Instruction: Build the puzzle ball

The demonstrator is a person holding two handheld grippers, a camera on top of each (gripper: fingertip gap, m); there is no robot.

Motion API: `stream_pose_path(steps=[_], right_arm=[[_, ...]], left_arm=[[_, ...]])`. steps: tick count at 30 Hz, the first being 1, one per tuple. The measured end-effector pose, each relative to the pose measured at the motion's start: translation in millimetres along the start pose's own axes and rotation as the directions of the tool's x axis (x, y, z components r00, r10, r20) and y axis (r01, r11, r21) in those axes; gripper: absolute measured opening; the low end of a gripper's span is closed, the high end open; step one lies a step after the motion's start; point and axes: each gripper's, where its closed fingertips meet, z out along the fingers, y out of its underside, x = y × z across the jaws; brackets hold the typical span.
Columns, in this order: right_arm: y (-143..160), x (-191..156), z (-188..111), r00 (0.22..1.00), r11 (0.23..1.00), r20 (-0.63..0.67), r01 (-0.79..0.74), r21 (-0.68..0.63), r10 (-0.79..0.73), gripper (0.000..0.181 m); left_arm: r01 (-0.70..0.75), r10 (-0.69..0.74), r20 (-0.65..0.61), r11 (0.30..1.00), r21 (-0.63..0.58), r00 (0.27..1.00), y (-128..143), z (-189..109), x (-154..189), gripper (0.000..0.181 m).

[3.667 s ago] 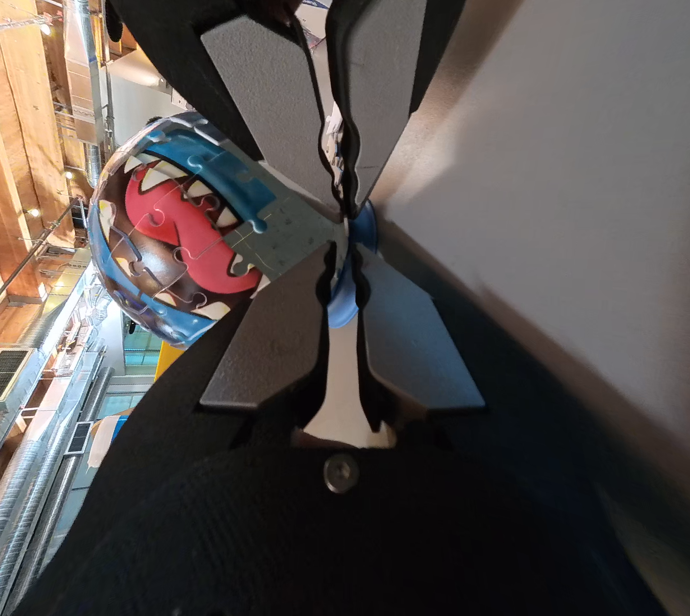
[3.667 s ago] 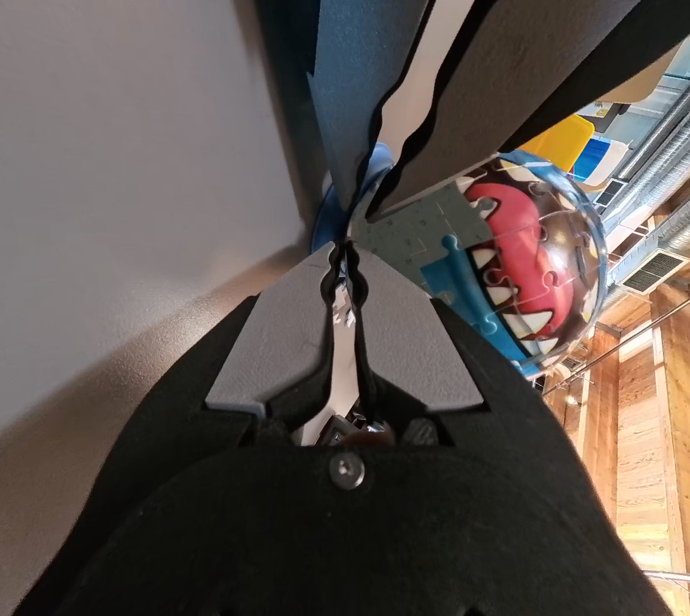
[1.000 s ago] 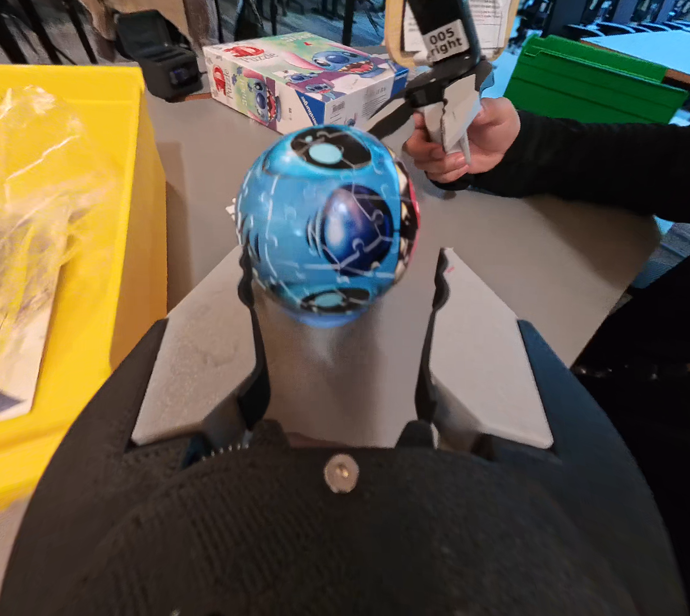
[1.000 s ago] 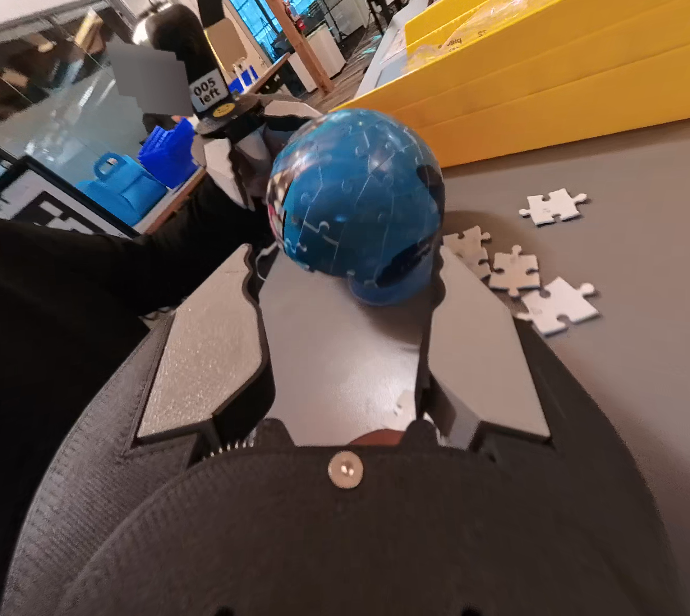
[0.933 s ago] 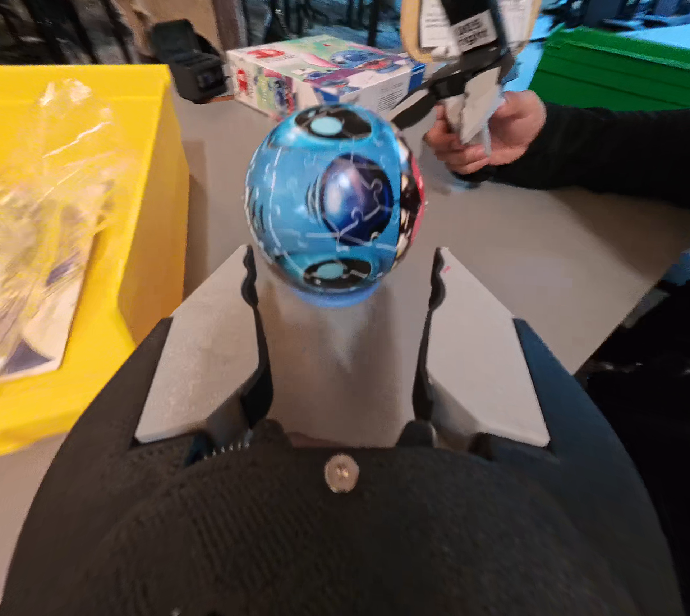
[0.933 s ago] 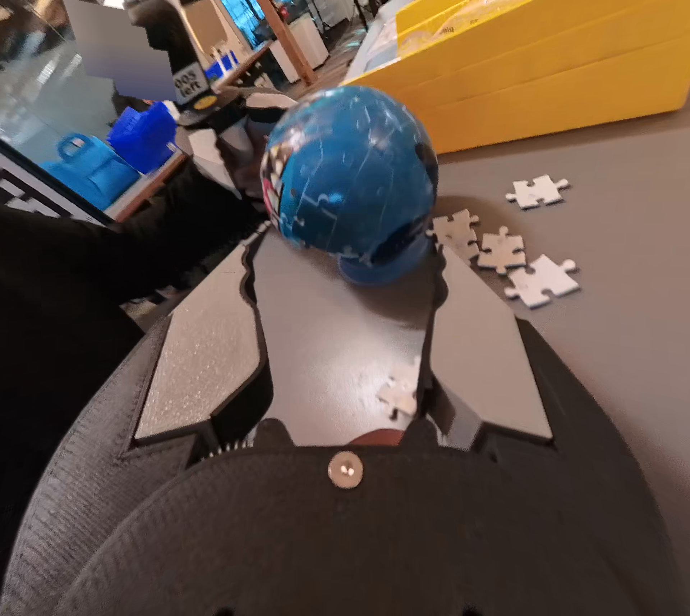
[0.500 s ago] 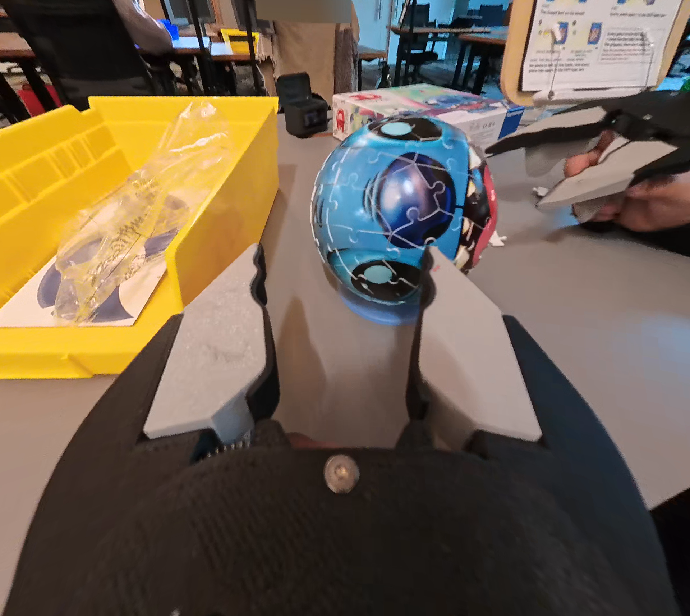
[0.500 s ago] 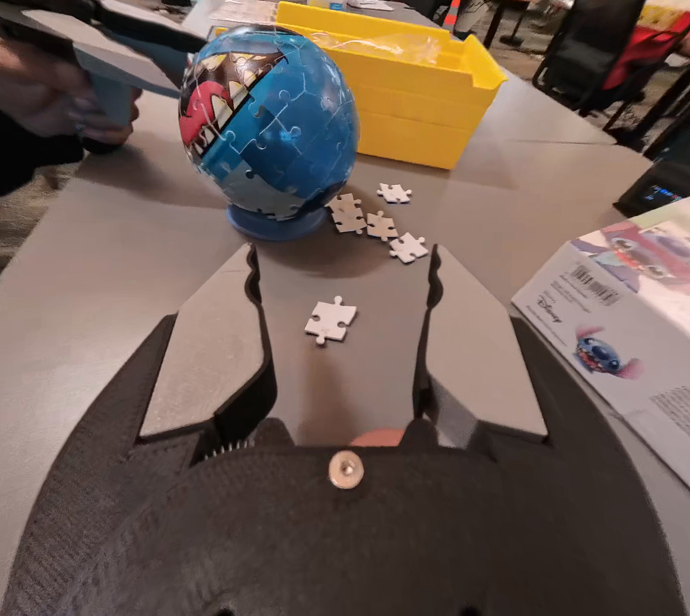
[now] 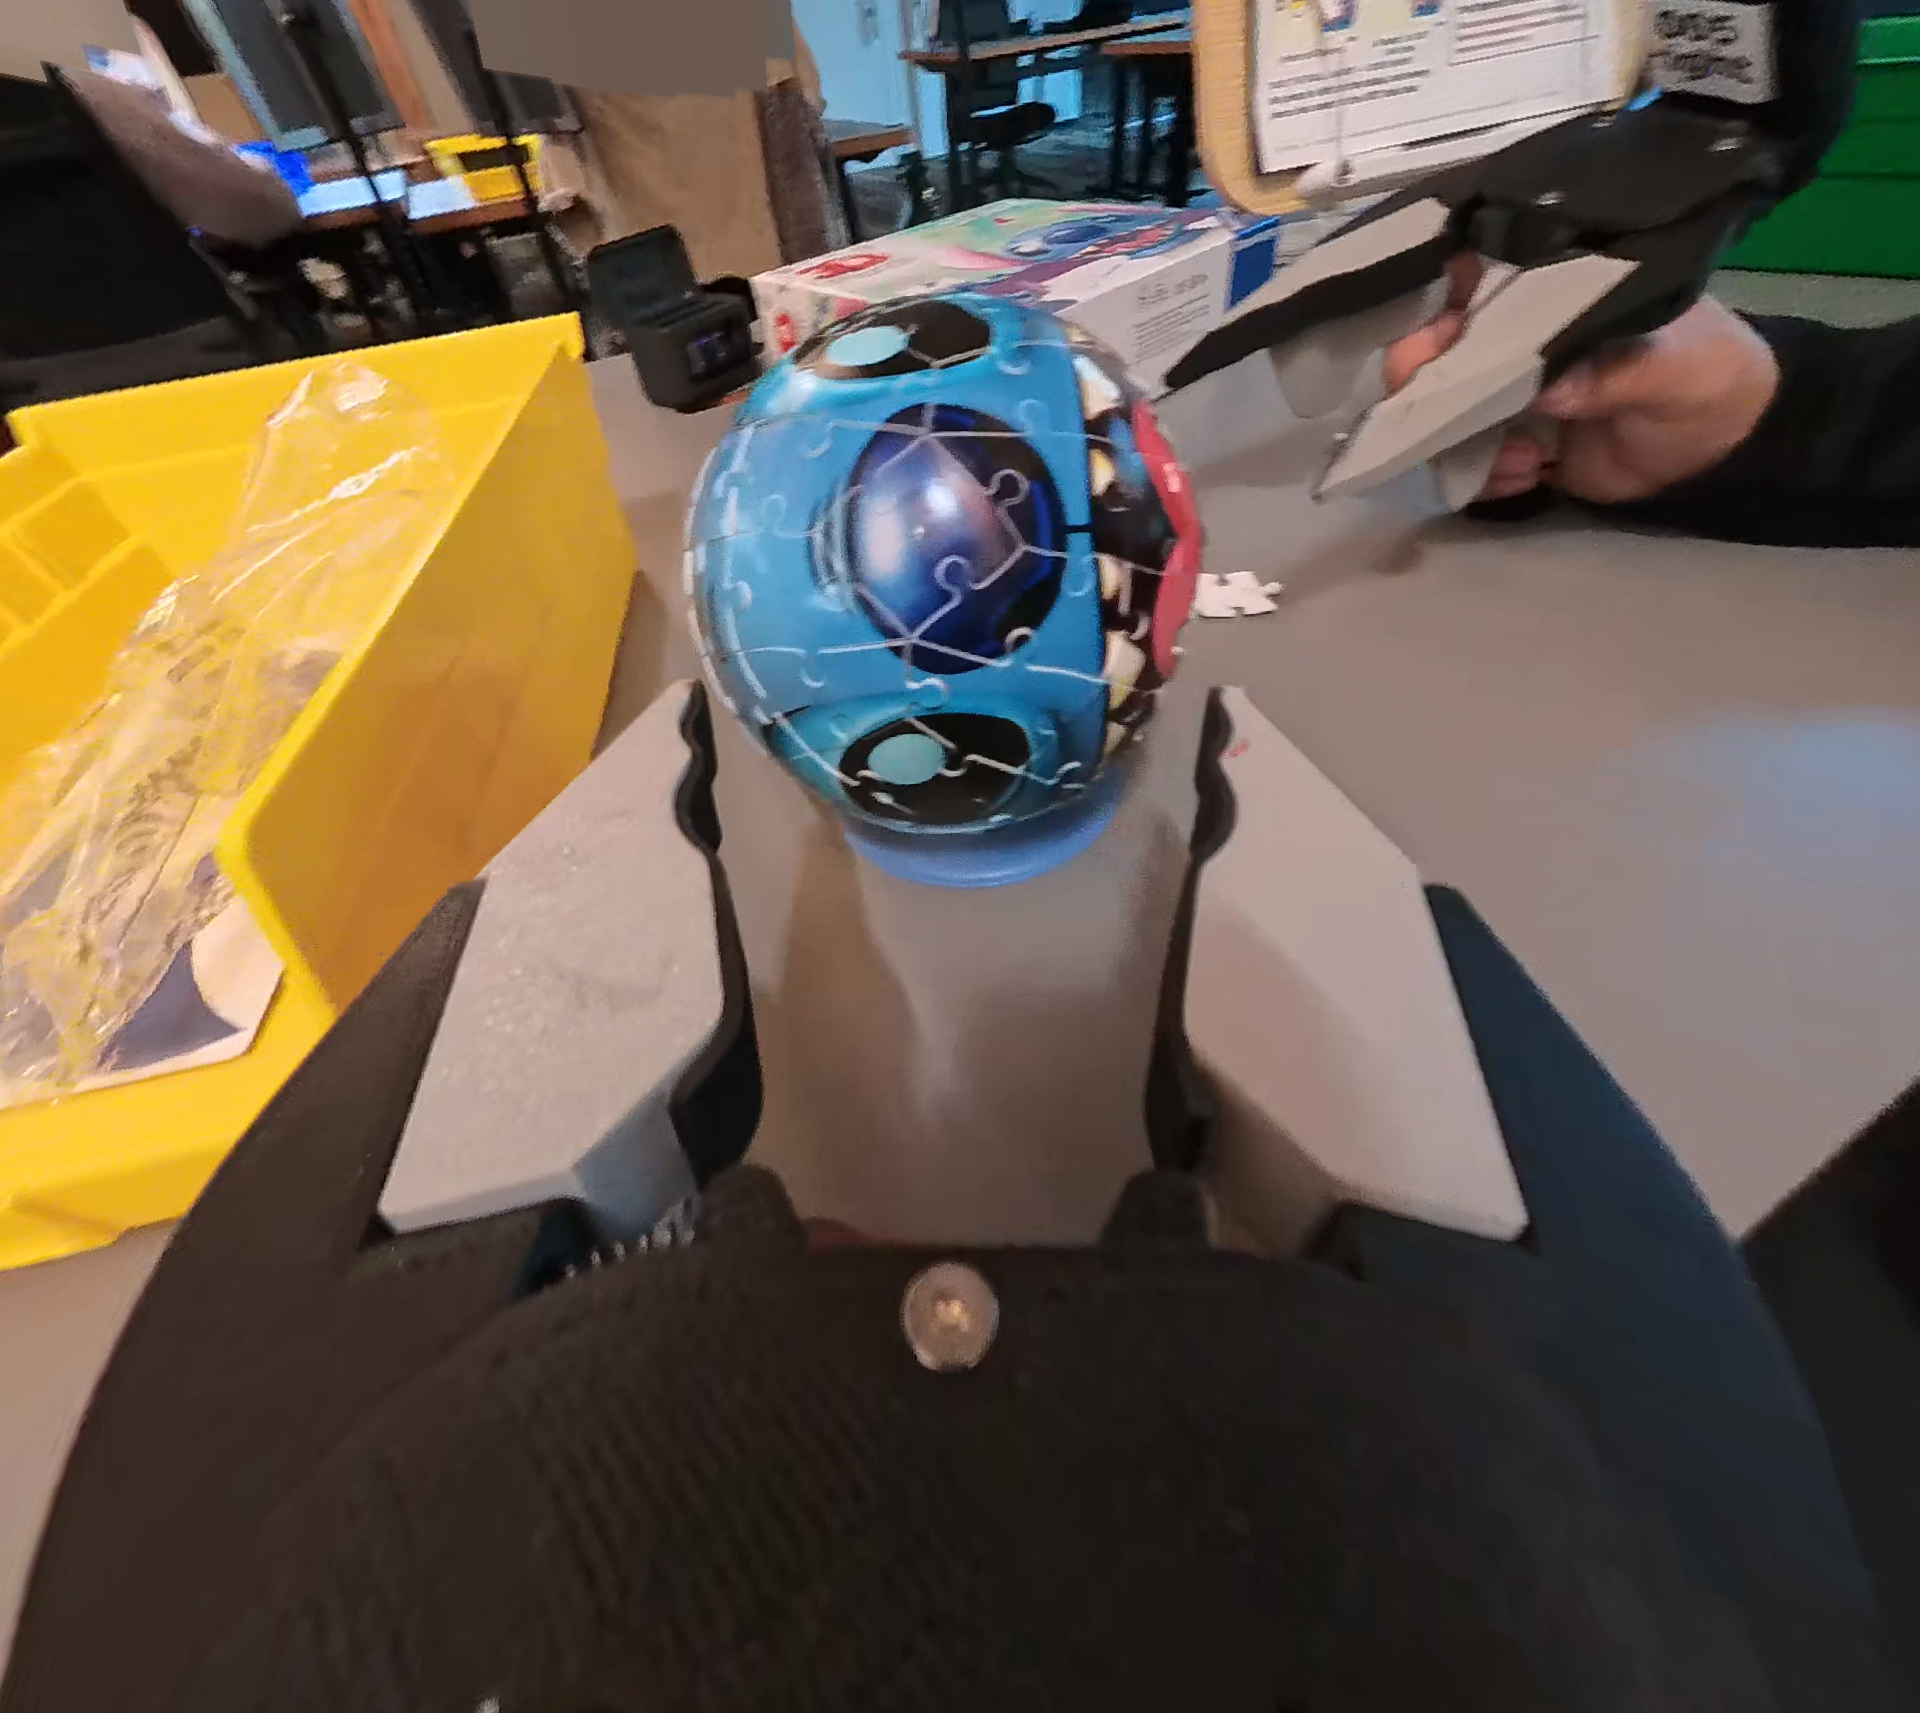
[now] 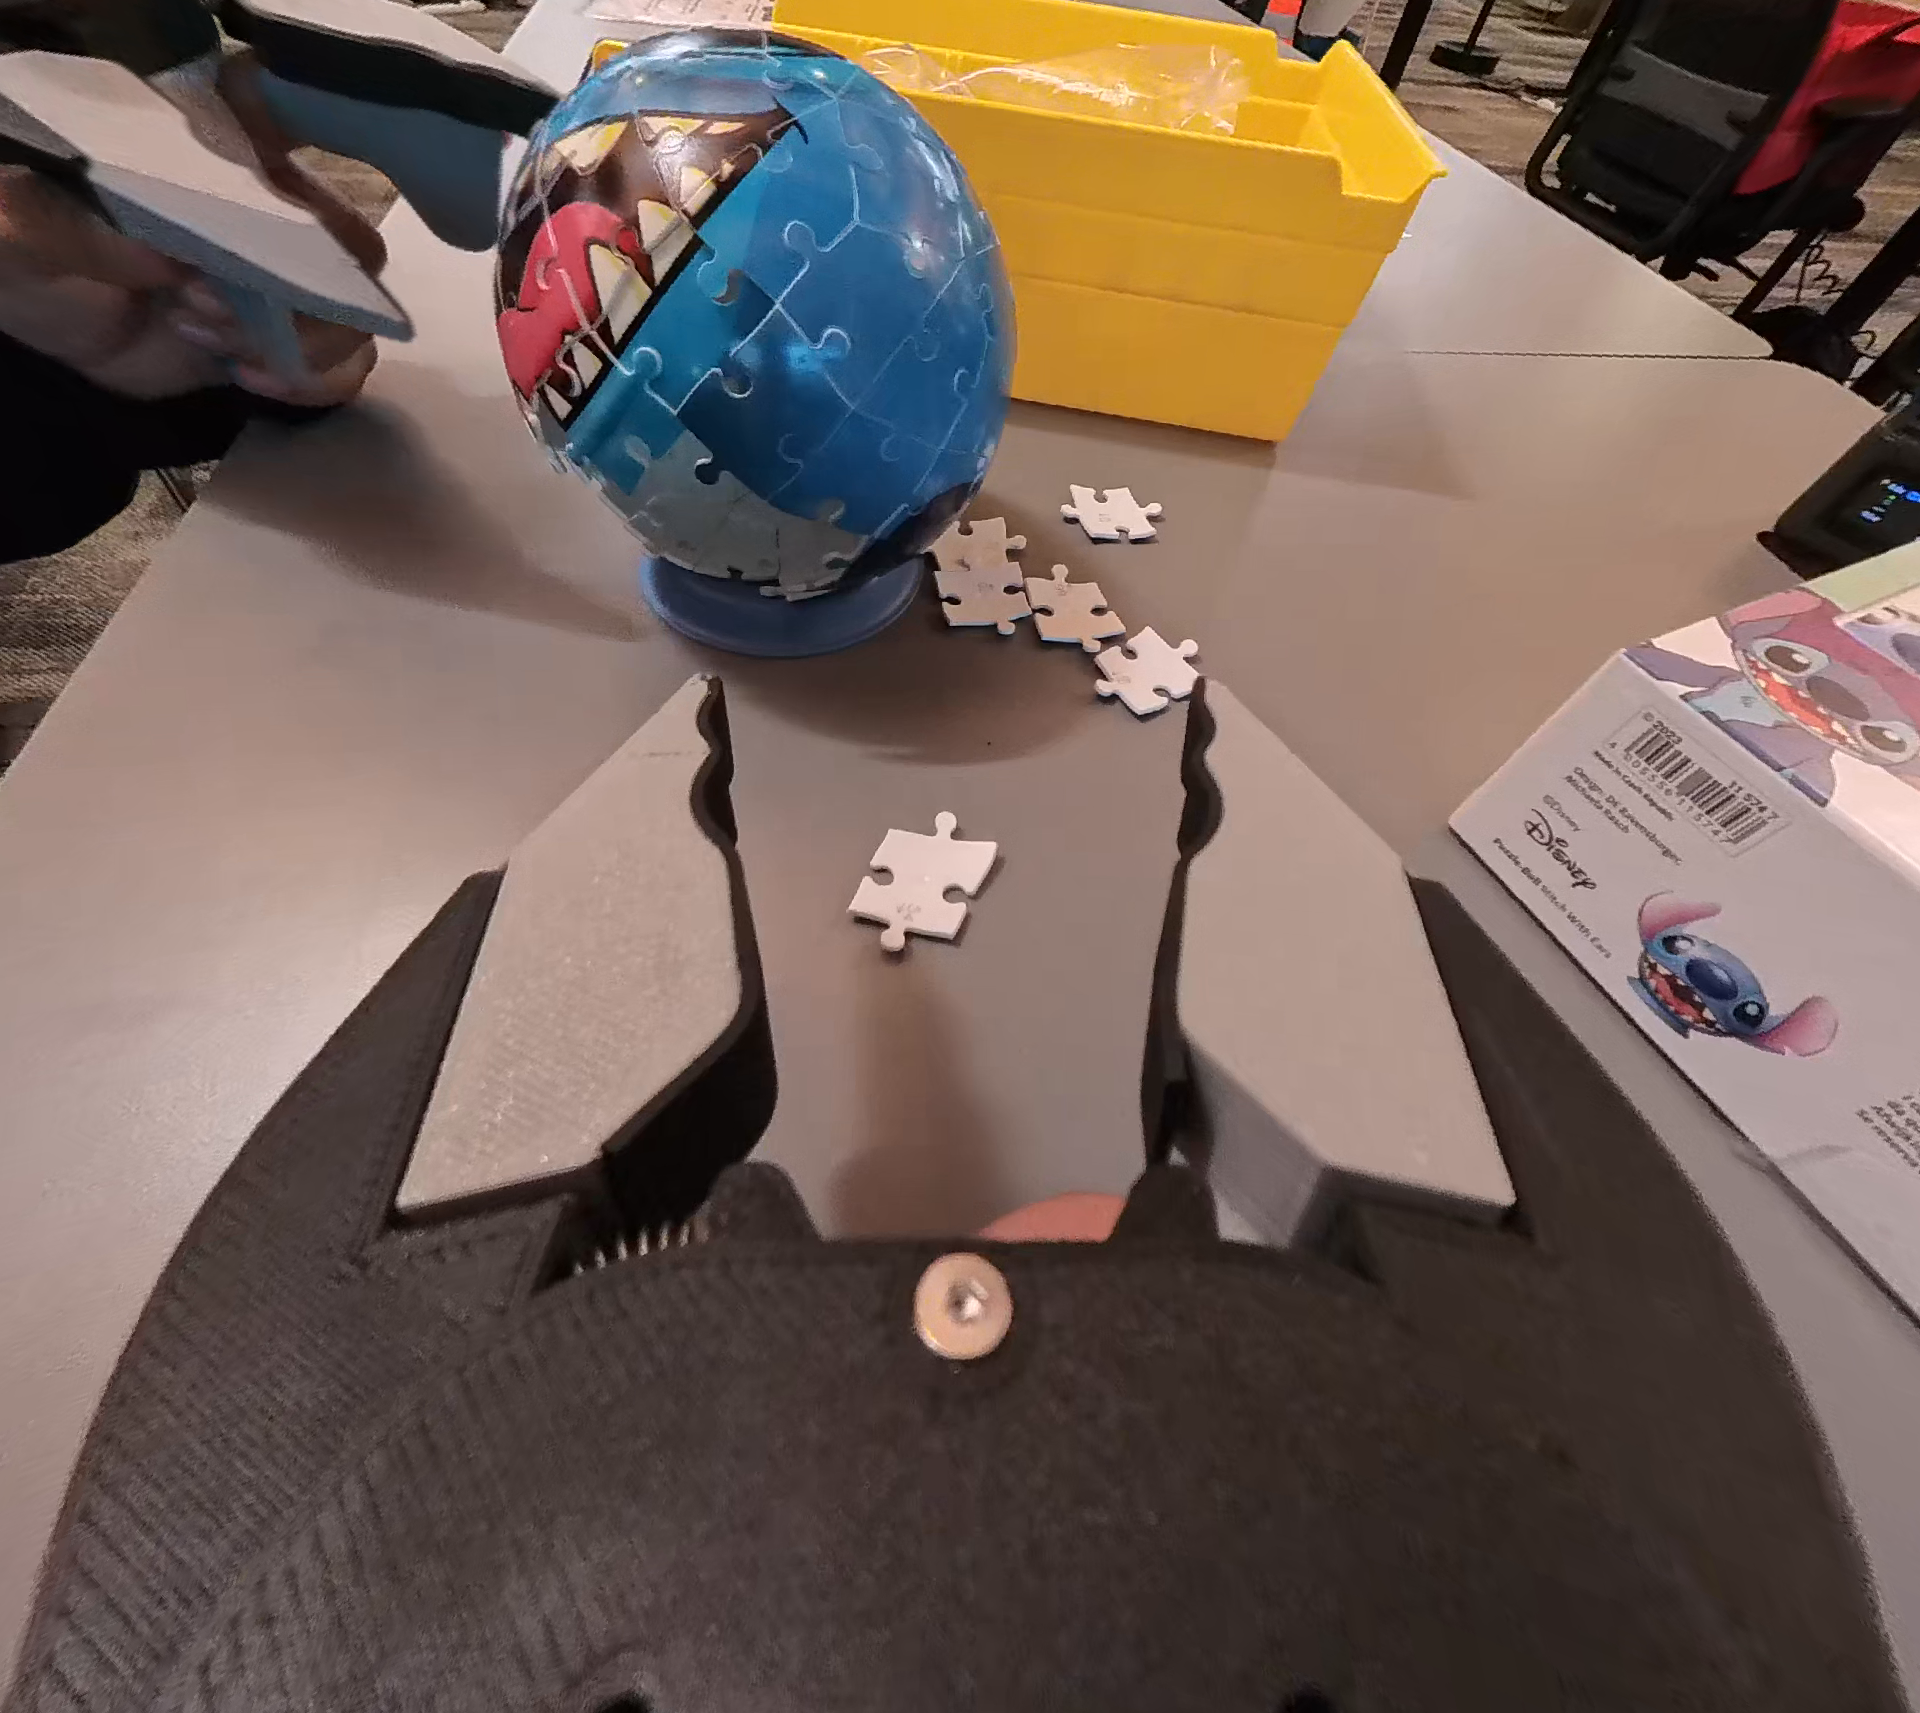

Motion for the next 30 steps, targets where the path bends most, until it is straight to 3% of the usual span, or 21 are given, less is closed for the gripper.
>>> stream_pose_path(steps=[12,30], right_arm=[[4.8,-3.8,4.4,1.0,0.999,0.026,0.008,-0.039,-0.007,0.085],[7.6,-9.6,7.0,0.998,0.997,0.048,0.049,-0.06,-0.046,0.084]], left_arm=[[-0.07,0.067,-0.075,0.997,-0.033,0.995,4.8,4.2,16.2,0.082],[-0.028,0.029,-0.081,1.0,0.011,0.996,-1.1,0.9,12.5,0.078]])
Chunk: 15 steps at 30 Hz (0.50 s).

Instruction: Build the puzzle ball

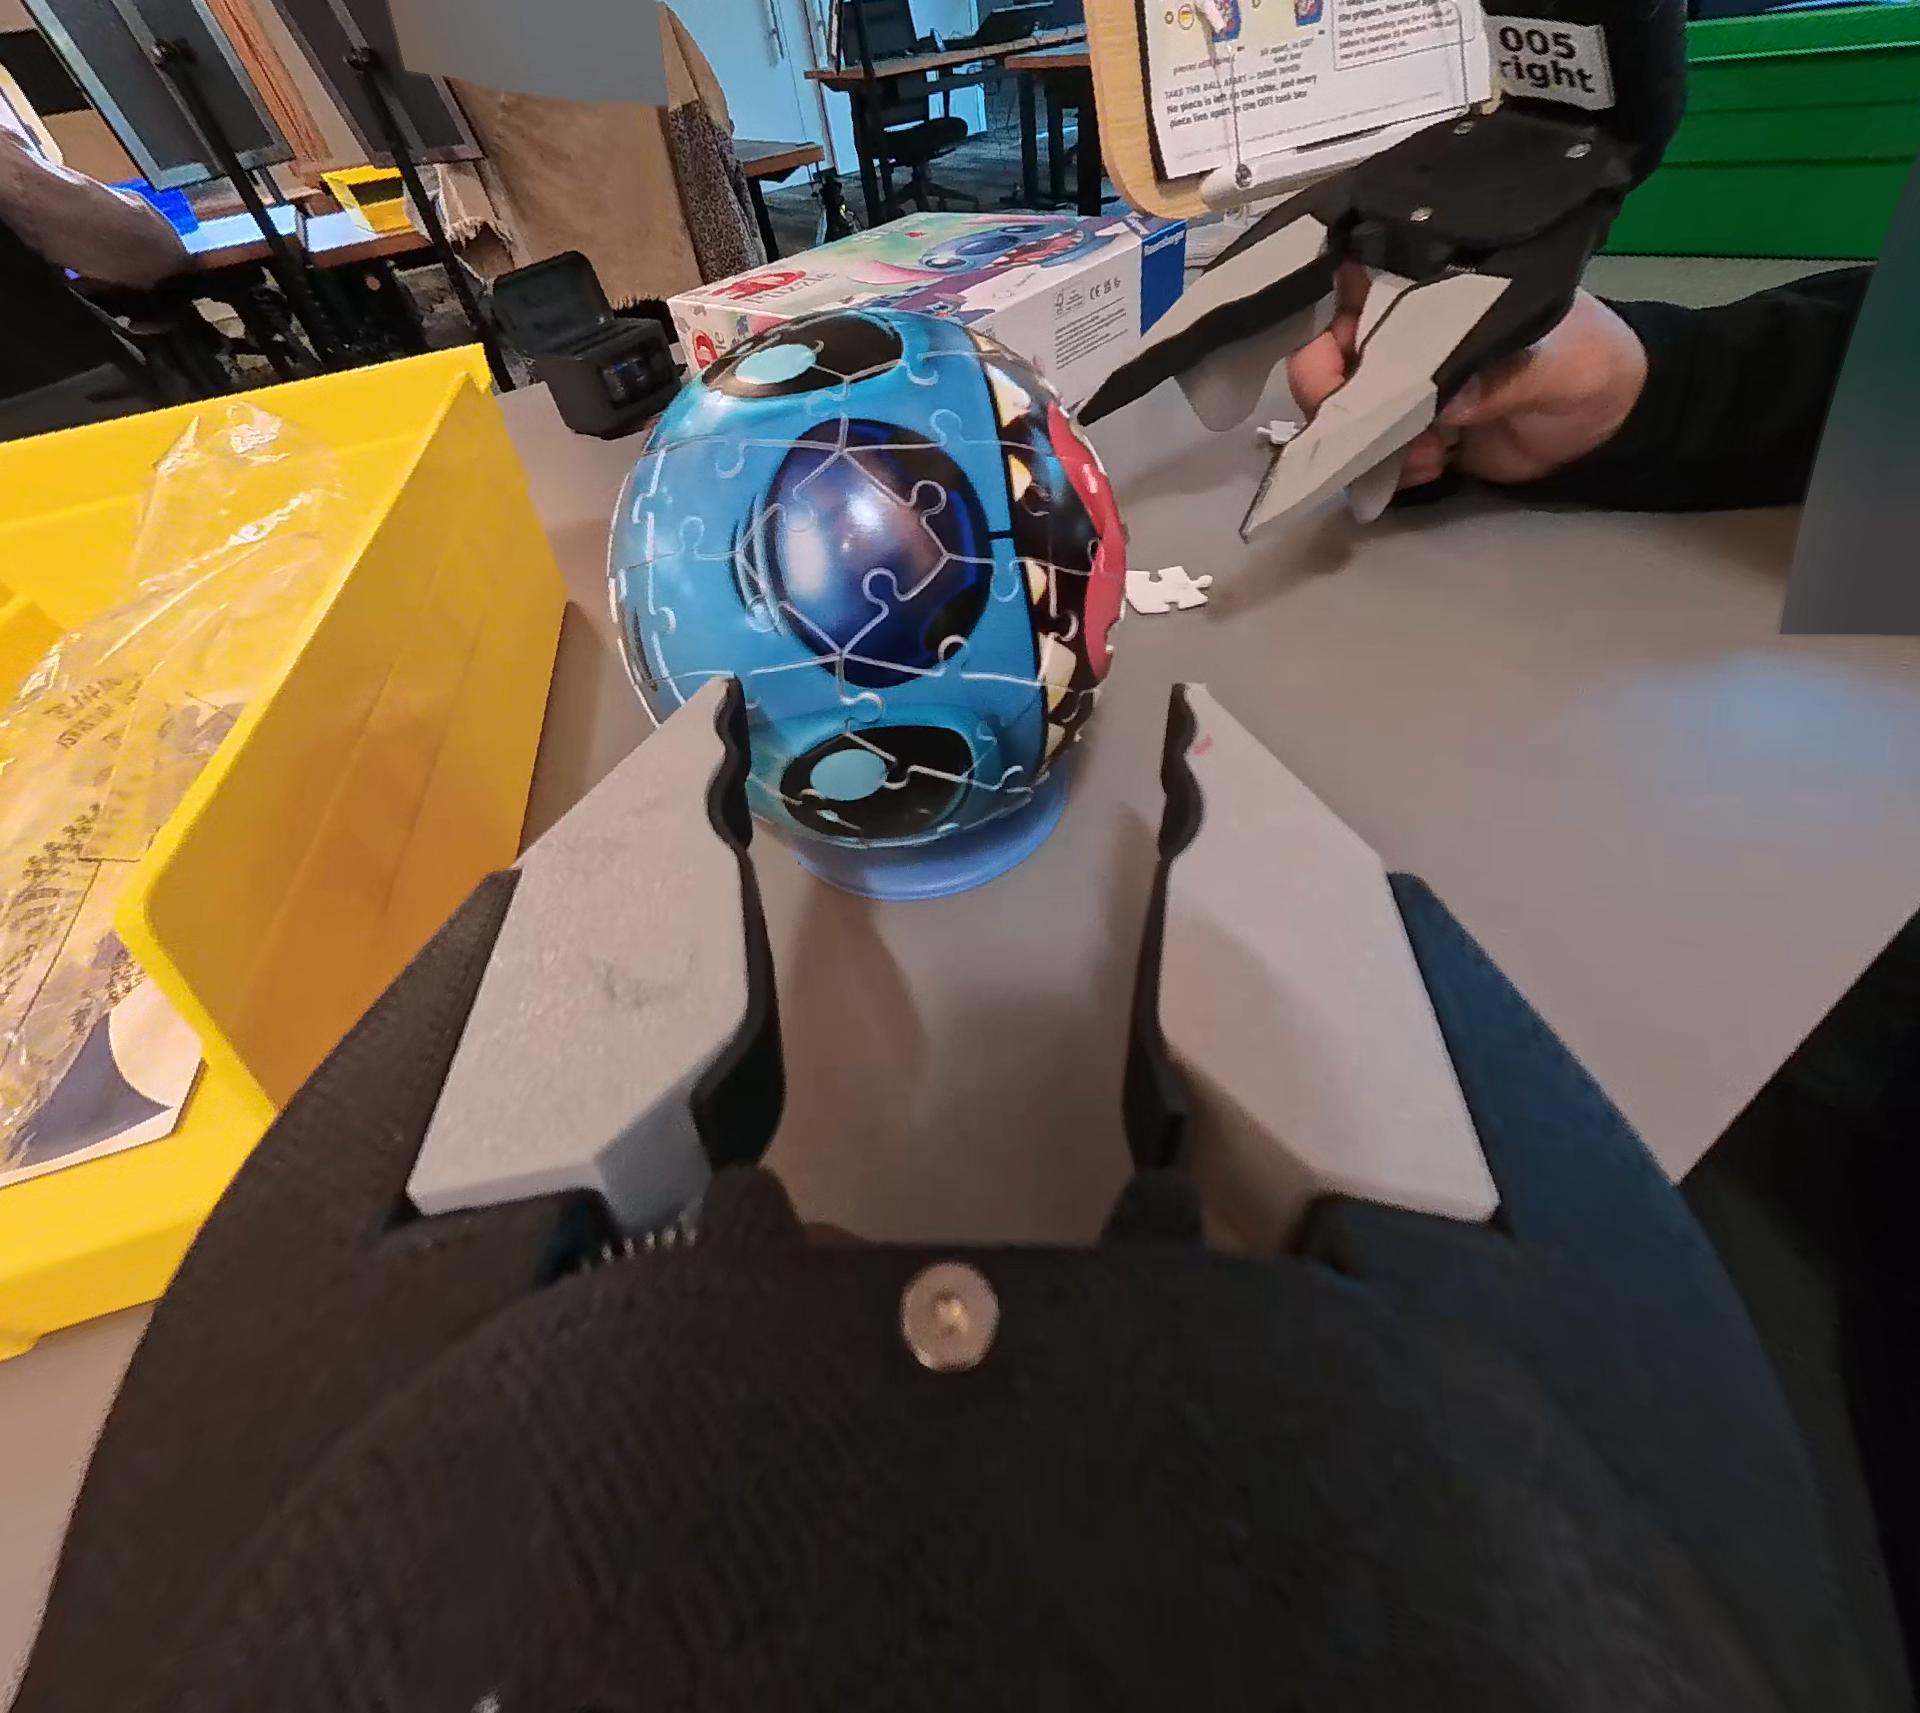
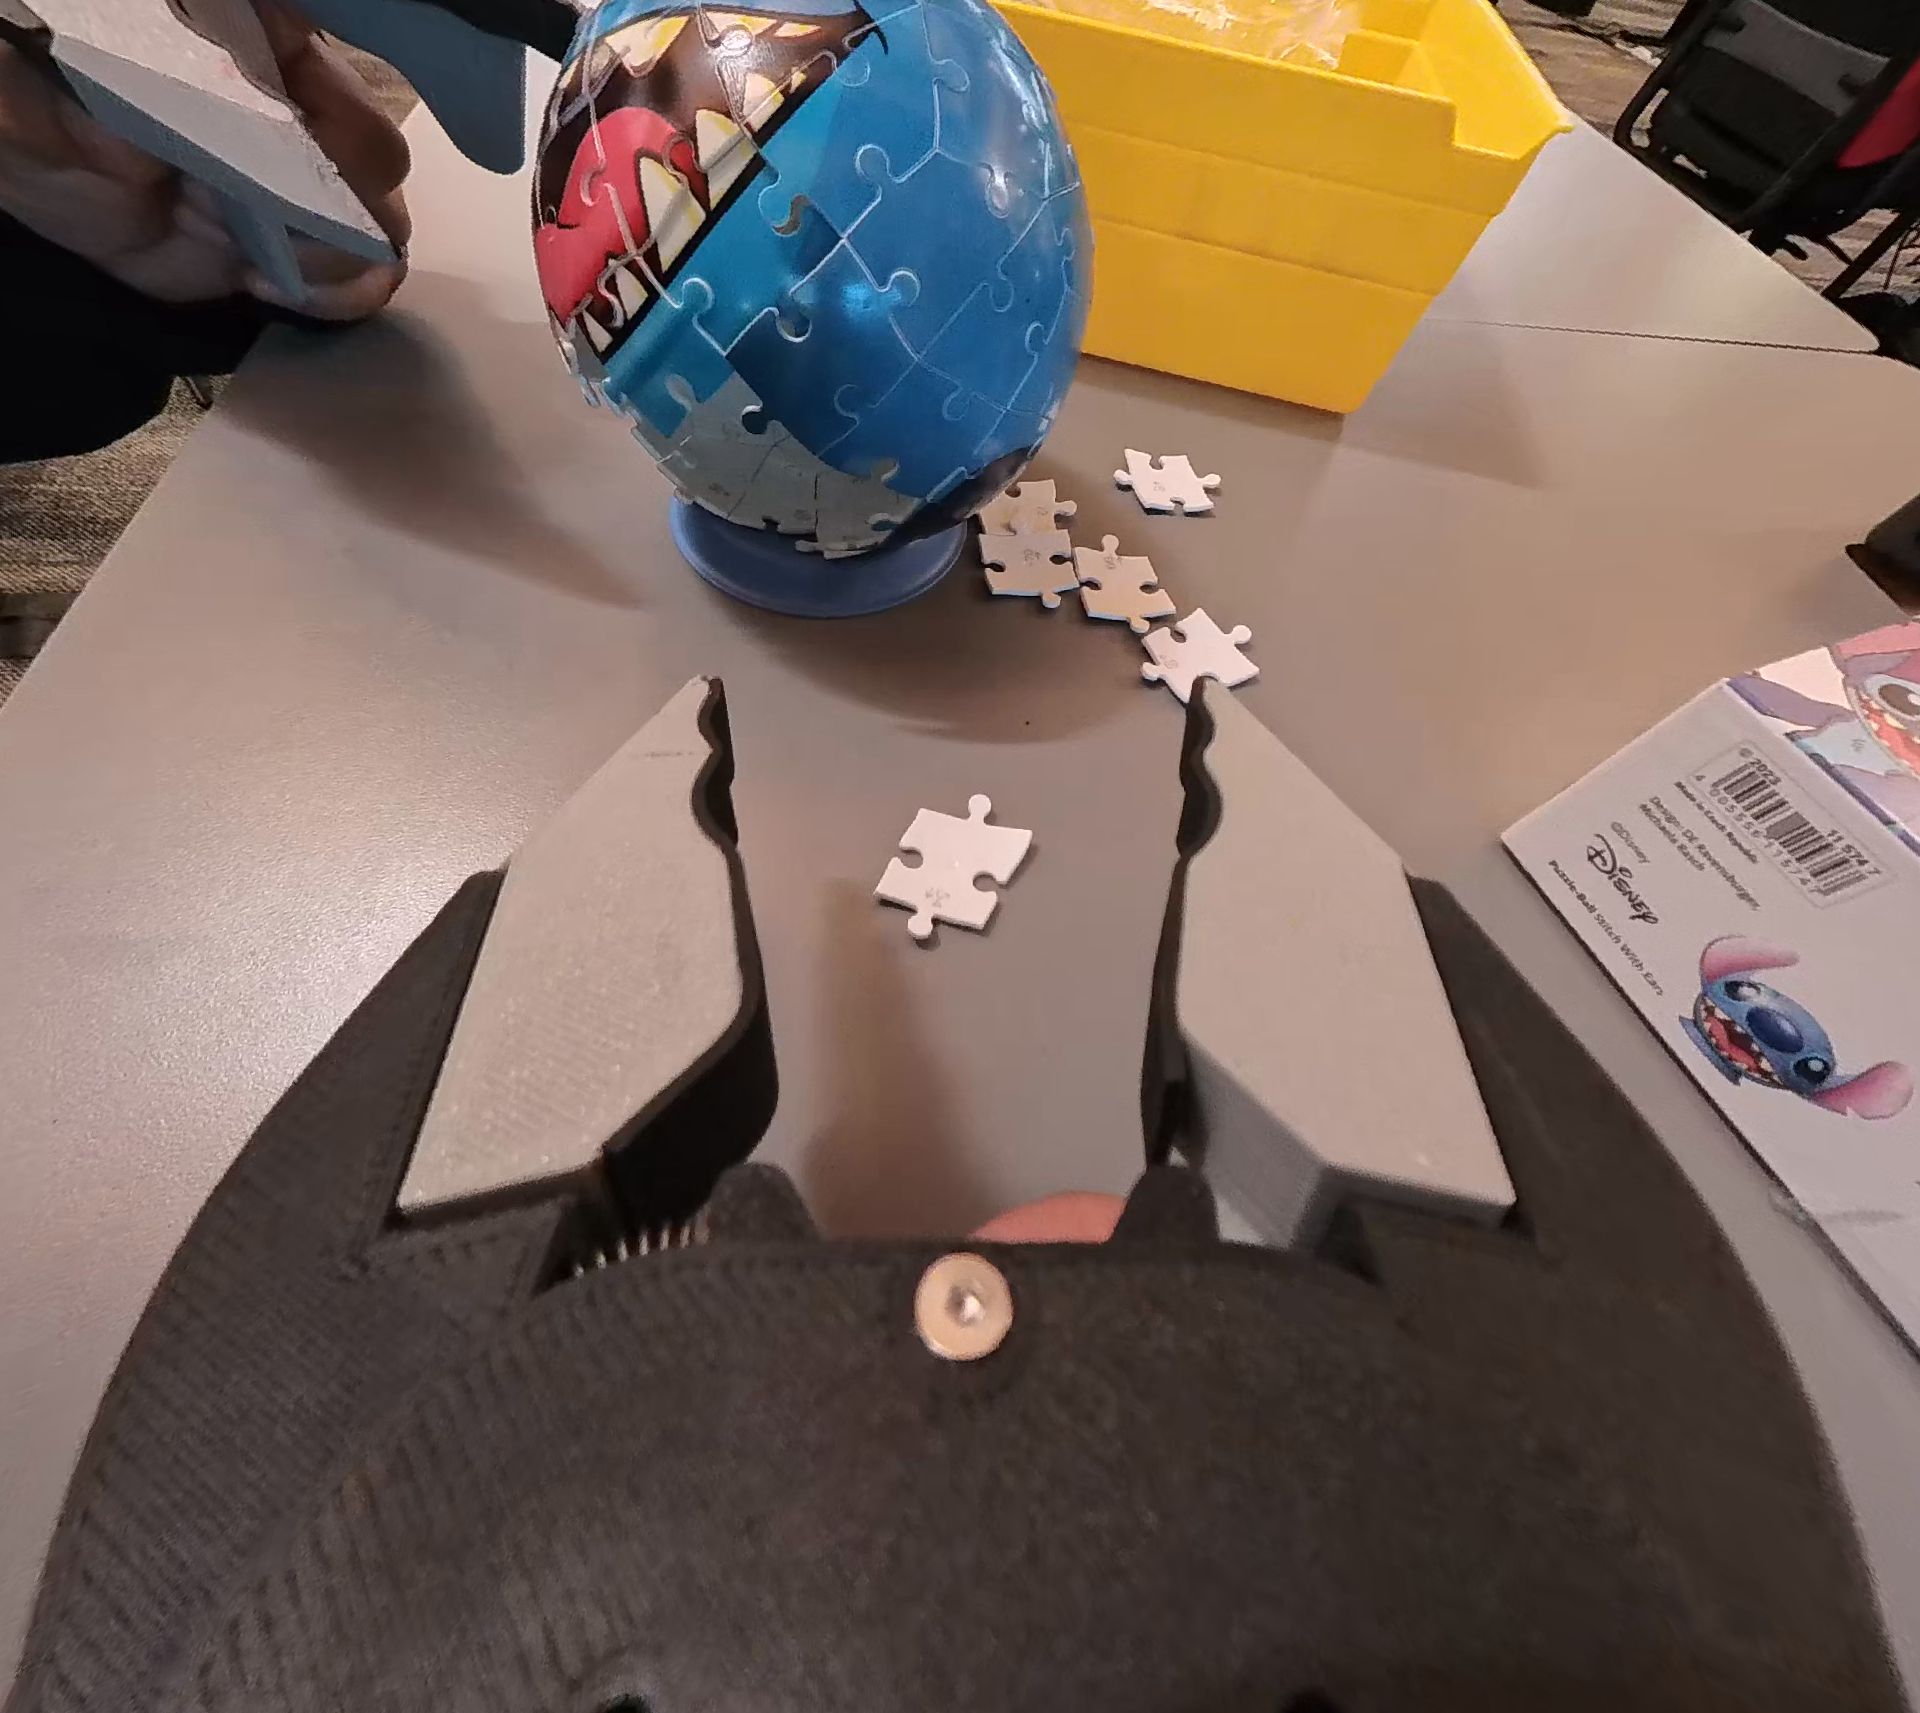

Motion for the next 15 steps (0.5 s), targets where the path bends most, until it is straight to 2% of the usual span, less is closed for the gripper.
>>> stream_pose_path(steps=[15], right_arm=[[0.7,0.2,0.6,1.0,1.0,-0.007,0.005,-0.005,-0.005,0.084]], left_arm=[[-0.001,0.001,-0.001,1.0,-0.003,1.0,0.4,0.3,0.3,0.078]])
